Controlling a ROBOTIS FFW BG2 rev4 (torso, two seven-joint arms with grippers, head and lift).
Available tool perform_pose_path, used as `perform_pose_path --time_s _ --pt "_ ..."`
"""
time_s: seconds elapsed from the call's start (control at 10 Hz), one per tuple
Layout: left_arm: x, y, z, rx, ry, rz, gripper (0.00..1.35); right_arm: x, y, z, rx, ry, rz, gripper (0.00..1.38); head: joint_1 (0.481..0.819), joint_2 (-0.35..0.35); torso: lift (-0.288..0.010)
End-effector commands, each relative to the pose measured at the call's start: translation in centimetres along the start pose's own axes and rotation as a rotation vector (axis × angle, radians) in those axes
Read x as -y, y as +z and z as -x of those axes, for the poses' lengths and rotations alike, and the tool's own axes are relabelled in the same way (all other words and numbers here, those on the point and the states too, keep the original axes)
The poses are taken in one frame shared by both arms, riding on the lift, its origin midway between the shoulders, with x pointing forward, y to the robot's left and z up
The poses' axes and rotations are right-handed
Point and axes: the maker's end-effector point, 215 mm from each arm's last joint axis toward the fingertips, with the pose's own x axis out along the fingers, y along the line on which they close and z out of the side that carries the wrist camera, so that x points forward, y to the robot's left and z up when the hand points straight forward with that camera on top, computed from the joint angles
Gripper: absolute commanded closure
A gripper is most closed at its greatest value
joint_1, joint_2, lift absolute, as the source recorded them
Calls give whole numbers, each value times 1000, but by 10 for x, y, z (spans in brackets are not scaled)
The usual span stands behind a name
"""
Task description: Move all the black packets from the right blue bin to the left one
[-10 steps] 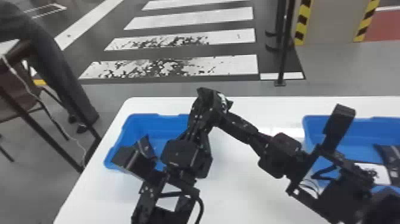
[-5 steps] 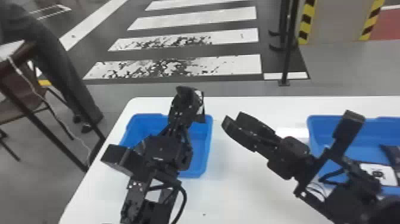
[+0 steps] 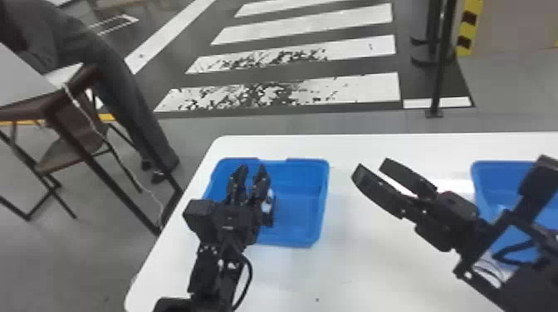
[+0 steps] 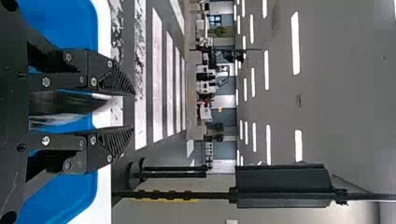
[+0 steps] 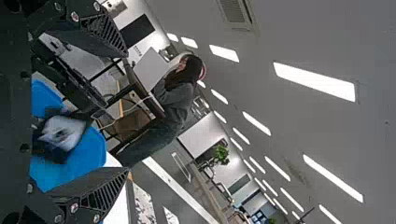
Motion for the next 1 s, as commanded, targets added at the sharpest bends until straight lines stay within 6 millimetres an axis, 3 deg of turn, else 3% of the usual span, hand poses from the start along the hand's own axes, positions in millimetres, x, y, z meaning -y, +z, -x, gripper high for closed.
perform_pose_path --time_s 0.0,0.2,0.4,0.6,0.8,0.9 --pt "17 31 4 105 -39 55 87 23 22 7 10 -53 107 174 695 350 -140" --pt "41 76 22 181 -98 65 160 58 47 33 -71 -202 227 177 695 319 -140" --pt "59 100 44 217 -134 107 167 109 61 83 -189 -437 298 180 695 232 -140" --pt "84 116 71 249 -171 207 167 163 46 142 -304 -660 287 180 695 148 -140" --pt "90 116 72 240 -187 211 167 189 24 190 -426 -818 234 180 695 39 -140" --pt "90 115 73 238 -185 212 167 198 22 206 -472 -876 231 180 695 22 -140"
